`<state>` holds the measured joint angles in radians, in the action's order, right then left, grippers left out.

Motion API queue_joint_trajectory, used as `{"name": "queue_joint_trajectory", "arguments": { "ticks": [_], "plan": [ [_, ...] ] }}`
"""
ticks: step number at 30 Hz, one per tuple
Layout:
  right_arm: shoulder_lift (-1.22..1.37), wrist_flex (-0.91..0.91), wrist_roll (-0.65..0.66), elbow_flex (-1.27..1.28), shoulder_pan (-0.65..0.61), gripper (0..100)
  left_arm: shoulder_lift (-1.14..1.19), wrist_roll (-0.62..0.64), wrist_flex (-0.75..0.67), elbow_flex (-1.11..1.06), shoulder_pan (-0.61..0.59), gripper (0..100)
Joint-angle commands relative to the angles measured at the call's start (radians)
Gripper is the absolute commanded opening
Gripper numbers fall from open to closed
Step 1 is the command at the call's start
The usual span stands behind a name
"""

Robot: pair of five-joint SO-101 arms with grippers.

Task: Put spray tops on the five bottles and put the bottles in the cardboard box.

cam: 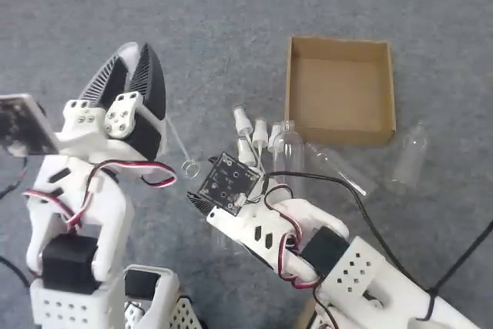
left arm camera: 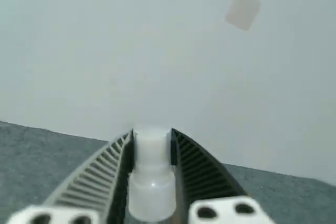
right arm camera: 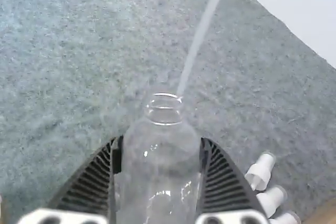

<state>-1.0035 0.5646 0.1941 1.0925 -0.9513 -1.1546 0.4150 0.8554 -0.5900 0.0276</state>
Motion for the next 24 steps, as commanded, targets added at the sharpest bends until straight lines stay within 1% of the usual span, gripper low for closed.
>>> {"name": "queue_joint_trajectory", "arguments": {
  "ticks": [1,5,10,13,16,18,22,24],
  "plan": [
    [-0.038,-0.025,-0.011,-0.009,-0.005,0.6,-0.021,0.020,0.038,0.001,0.064,1],
    [-0.048,-0.019,-0.011,-0.008,0.001,0.6,-0.020,0.017,0.046,-0.051,0.063,1],
    [-0.050,-0.024,-0.011,0.011,0.039,0.6,-0.021,0.017,0.044,-0.091,0.017,1],
    [-0.050,-0.019,-0.003,0.034,0.038,0.7,-0.020,0.015,0.051,-0.113,0.011,1],
    [-0.050,-0.025,-0.002,0.052,0.041,0.7,-0.021,-0.038,0.046,-0.165,0.018,1],
    [-0.050,-0.031,-0.009,0.052,0.041,0.6,-0.021,-0.052,0.046,-0.196,0.020,1],
    [-0.050,-0.139,-0.012,0.077,0.053,0.6,-0.021,-0.052,0.048,-0.246,0.038,1],
    [-0.050,-0.216,-0.063,0.104,0.074,0.6,-0.021,-0.054,0.048,-0.275,0.060,1]
  ]
}}
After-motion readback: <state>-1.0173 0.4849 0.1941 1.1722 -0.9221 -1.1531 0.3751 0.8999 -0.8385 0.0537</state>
